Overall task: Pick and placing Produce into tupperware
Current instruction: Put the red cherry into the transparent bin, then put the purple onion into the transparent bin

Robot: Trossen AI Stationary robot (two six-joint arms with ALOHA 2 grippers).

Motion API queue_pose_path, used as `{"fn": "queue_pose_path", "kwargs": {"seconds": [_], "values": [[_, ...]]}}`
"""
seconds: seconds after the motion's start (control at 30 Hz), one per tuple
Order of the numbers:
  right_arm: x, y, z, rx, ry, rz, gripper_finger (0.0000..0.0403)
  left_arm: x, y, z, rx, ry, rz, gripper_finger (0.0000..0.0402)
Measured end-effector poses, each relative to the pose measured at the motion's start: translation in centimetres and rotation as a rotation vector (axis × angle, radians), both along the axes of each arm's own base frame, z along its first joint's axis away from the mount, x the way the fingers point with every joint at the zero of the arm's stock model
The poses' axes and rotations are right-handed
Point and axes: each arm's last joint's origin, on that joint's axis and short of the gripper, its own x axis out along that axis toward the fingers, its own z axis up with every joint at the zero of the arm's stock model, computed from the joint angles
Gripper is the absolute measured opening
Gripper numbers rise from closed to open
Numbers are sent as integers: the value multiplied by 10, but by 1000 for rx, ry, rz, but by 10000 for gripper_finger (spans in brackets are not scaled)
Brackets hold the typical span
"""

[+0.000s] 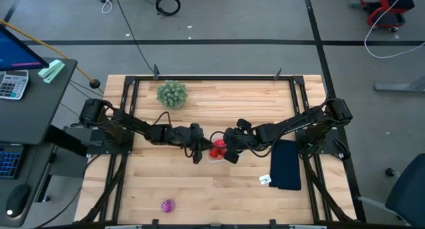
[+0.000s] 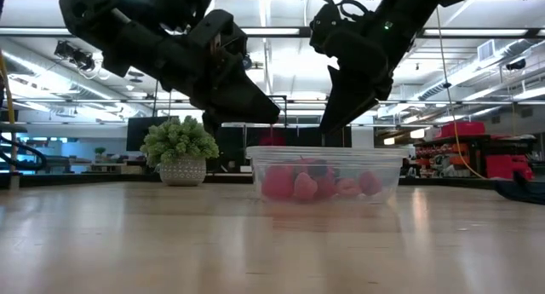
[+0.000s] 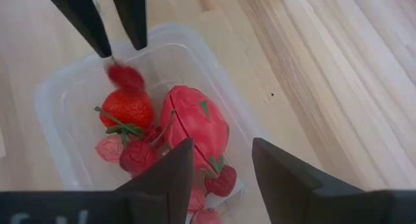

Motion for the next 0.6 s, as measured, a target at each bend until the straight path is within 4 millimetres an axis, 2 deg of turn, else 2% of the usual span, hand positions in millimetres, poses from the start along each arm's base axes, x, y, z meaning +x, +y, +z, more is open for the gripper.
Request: {"fn": "queue_pose_path", "kwargs": {"seconds": [0.3,0.37,0.6], "values": [[1,-3,0,0,0,-11,163,0,0,0,-24,3,9,120],[1,-3,0,0,0,-11,162,0,-1,0,-90,4,17,126],[0,-2,0,8,0,-6,162,-3,-9,8,-314,26,-135,125]]}}
